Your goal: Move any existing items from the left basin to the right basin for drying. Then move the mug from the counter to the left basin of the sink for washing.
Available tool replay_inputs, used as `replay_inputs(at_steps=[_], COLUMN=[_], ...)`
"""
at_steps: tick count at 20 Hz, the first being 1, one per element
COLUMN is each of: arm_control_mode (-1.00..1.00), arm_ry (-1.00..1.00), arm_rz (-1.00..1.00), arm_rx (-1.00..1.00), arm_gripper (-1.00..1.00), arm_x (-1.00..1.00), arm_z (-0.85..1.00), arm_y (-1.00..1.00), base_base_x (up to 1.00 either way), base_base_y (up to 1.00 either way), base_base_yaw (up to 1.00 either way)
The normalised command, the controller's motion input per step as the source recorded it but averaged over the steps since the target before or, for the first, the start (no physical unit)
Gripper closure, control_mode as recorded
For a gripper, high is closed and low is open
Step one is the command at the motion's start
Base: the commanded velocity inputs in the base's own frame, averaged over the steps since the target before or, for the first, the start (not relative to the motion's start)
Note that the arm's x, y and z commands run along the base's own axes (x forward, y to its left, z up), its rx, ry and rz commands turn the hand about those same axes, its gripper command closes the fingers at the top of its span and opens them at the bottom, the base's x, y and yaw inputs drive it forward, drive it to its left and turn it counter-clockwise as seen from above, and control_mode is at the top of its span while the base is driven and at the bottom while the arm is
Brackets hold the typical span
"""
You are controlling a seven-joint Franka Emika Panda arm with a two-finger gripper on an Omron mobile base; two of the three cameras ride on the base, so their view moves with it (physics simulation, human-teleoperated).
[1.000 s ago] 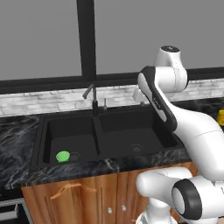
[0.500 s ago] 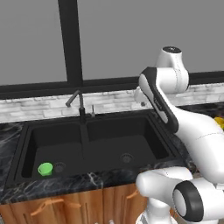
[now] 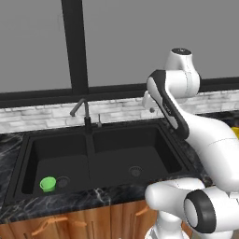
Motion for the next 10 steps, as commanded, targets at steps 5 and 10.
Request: replay_inputs(at_steps=[5, 10], arm_control_mode=[1.0, -1.0], arm_ry=[0.0, 0.0], arm_rz=[0.0, 0.0], arm_rx=[0.0, 0.0], arm_gripper=[-1.0, -1.0], arm_x=[0.0, 0.0], arm_z=[0.0, 0.0], arm_y=[0.0, 0.0], base_base_x=[0.0, 0.0], base_base_y=[0.0, 0.0], base_base_yaw=[0.0, 0.0])
